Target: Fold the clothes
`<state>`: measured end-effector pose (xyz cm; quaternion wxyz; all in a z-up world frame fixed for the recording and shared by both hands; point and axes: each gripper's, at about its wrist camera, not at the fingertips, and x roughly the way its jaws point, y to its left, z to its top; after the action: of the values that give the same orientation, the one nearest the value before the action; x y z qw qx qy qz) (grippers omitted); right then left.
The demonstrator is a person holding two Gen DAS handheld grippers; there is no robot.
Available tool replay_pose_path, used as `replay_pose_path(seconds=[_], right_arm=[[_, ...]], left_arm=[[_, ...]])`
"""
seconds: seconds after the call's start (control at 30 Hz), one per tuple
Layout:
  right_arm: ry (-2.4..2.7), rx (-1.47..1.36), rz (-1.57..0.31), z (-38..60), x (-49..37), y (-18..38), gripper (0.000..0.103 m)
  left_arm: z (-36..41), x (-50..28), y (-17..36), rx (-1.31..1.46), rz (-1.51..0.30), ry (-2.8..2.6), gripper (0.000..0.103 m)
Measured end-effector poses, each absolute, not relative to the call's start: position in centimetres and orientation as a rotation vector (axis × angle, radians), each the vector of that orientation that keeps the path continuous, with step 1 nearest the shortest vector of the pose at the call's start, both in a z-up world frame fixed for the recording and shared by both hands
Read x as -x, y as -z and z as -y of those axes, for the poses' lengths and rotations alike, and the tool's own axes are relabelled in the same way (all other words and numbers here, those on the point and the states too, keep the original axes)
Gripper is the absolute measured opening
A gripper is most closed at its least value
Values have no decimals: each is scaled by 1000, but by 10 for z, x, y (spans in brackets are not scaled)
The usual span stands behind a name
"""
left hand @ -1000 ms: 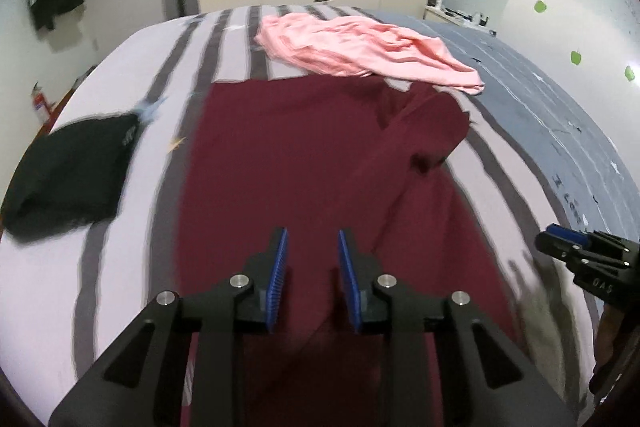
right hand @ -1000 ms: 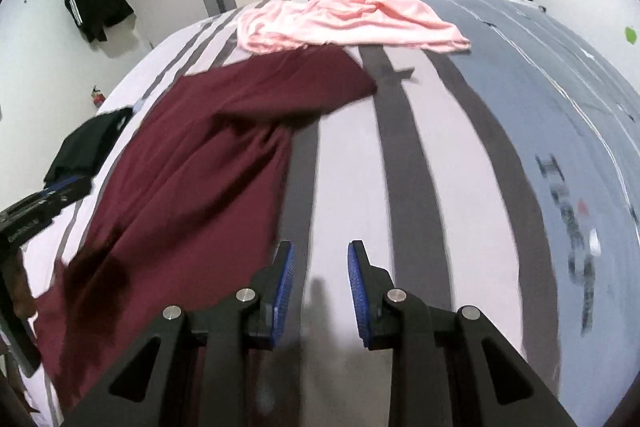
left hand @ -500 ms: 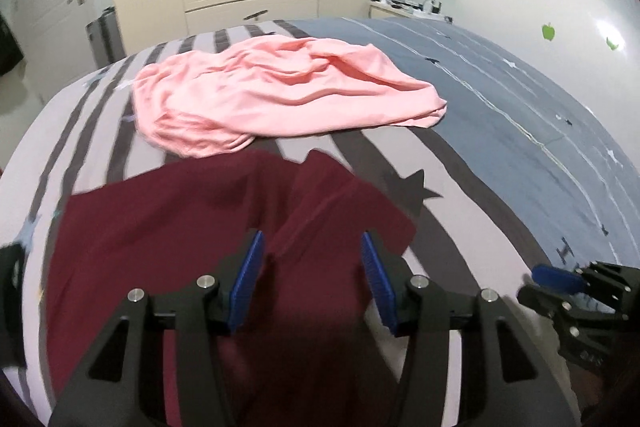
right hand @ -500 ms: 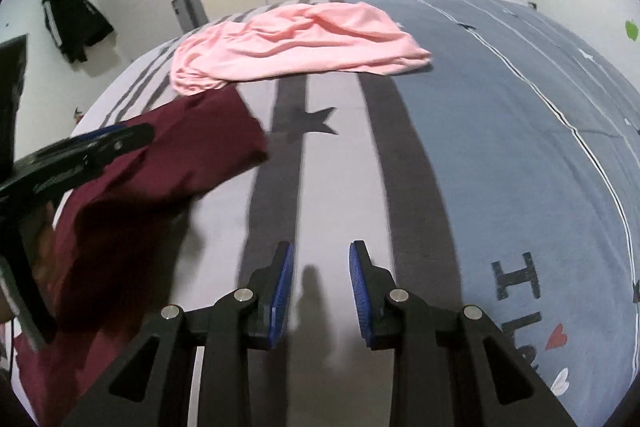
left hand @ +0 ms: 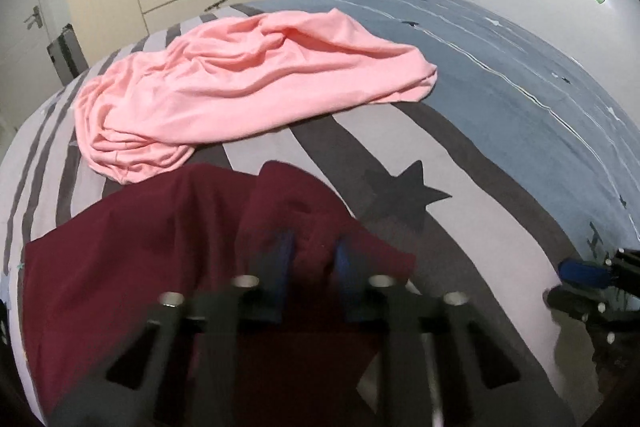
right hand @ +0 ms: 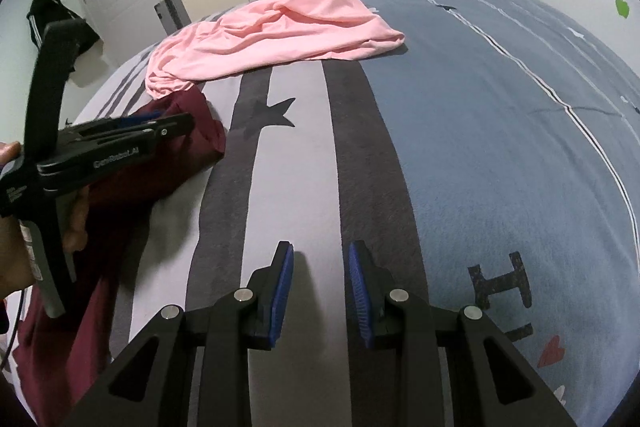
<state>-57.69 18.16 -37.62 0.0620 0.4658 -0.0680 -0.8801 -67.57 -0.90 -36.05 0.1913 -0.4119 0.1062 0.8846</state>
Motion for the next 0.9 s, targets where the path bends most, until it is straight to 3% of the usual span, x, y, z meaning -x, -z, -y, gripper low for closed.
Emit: replay_pose_path(seconds=[0.47,0.67,0.9], right_arm=[[2669,-1415,210,-166,582,371,26],[2656,-1392,225,-140,585,359,26],[2611,-1345,241,-89,600,348,26]], left_arm=[[74,684,309,1111,-15,-2575,9],[156,710,283,1147,141,-2693,7],[256,738,270,1210,121,-2826,6]])
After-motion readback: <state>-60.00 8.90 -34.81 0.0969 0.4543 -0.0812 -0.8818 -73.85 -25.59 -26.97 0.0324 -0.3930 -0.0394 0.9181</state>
